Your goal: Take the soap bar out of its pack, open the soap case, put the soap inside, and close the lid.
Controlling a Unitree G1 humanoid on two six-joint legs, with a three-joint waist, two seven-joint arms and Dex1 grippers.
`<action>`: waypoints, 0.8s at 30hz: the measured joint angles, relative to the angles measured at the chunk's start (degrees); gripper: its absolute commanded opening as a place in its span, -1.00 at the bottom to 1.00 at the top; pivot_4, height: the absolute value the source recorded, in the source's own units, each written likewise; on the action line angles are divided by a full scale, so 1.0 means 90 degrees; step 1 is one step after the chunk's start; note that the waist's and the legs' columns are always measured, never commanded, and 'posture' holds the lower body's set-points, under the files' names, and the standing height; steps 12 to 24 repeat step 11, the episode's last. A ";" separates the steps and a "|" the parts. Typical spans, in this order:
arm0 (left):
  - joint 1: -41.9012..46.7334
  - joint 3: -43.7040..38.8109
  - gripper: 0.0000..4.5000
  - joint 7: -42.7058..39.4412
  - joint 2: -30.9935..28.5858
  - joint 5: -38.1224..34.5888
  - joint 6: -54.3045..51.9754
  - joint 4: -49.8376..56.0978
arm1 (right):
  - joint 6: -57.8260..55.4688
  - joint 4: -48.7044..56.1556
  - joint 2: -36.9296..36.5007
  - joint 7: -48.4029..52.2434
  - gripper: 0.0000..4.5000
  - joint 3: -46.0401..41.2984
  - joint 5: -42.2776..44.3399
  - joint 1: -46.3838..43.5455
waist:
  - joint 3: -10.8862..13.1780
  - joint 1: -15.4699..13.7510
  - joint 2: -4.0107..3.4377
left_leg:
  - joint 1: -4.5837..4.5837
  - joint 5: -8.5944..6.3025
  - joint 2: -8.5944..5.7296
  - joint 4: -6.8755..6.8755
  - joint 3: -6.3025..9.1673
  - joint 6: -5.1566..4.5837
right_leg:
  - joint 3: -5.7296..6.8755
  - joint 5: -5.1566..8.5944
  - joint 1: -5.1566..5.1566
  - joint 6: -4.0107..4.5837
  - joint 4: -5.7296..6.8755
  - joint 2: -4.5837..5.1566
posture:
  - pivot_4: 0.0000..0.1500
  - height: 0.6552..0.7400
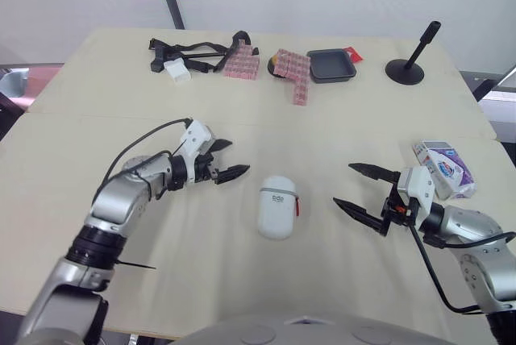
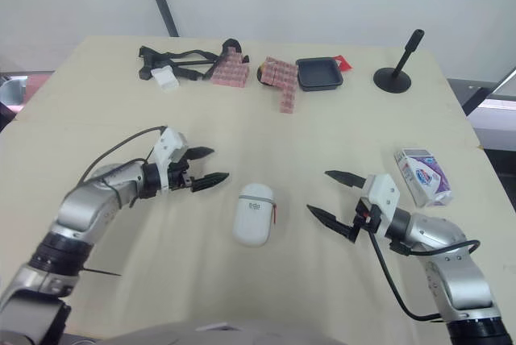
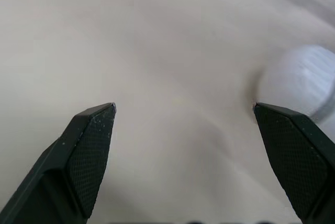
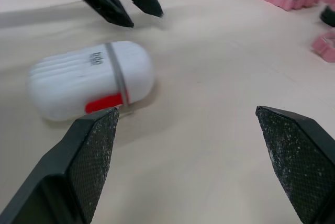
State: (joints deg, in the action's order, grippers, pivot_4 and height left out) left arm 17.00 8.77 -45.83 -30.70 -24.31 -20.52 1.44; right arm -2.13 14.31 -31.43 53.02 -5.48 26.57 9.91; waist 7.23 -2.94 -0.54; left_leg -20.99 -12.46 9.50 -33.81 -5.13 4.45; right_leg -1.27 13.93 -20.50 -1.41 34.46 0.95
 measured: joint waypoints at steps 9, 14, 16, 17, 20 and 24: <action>-0.0873 -0.0244 0.99 0.0769 0.0693 0.0812 0.1421 -0.0154 | 0.0775 -0.0885 0.0485 -0.0381 1.00 -0.0116 -0.0376 0.0151 | 0.0000 0.0017 0.0000 | -0.0003 0.0001 0.0005 -0.0012 0.0001 0.0000 | 0.0011 0.0000 -0.0007 0.0000 0.0014 0.0019 | 1.00 1.00; -0.1053 -0.0340 0.99 0.0983 0.0848 0.0916 0.1420 -0.0106 | 0.1016 -0.1093 0.0557 -0.0431 1.00 -0.0162 -0.0468 0.0165 | 0.0000 0.0031 0.0001 | -0.0002 0.0002 0.0005 -0.0015 0.0001 -0.0001 | 0.0012 0.0000 -0.0007 0.0000 0.0020 0.0019 | 1.00 1.00; -0.1053 -0.0340 0.99 0.0983 0.0848 0.0916 0.1420 -0.0106 | 0.1016 -0.1093 0.0557 -0.0431 1.00 -0.0162 -0.0468 0.0165 | 0.0000 0.0031 0.0001 | -0.0002 0.0002 0.0005 -0.0015 0.0001 -0.0001 | 0.0012 0.0000 -0.0007 0.0000 0.0020 0.0019 | 1.00 1.00; -0.1053 -0.0340 0.99 0.0983 0.0848 0.0916 0.1420 -0.0106 | 0.1016 -0.1093 0.0557 -0.0431 1.00 -0.0162 -0.0468 0.0165 | 0.0000 0.0031 0.0001 | -0.0002 0.0002 0.0005 -0.0015 0.0001 -0.0001 | 0.0012 0.0000 -0.0007 0.0000 0.0020 0.0019 | 1.00 1.00; -0.1053 -0.0340 0.99 0.0983 0.0848 0.0916 0.1420 -0.0106 | 0.1016 -0.1093 0.0557 -0.0431 1.00 -0.0162 -0.0468 0.0165 | 0.0000 0.0031 0.0001 | -0.0002 0.0002 0.0005 -0.0015 0.0001 -0.0001 | 0.0012 0.0000 -0.0007 0.0000 0.0020 0.0019 | 1.00 1.00; -0.1053 -0.0340 0.99 0.0983 0.0848 0.0916 0.1420 -0.0106 | 0.1016 -0.1093 0.0557 -0.0431 1.00 -0.0162 -0.0468 0.0165 | 0.0000 0.0031 0.0001 | -0.0002 0.0002 0.0005 -0.0015 0.0001 -0.0001 | 0.0012 0.0000 -0.0007 0.0000 0.0020 0.0019 | 1.00 1.00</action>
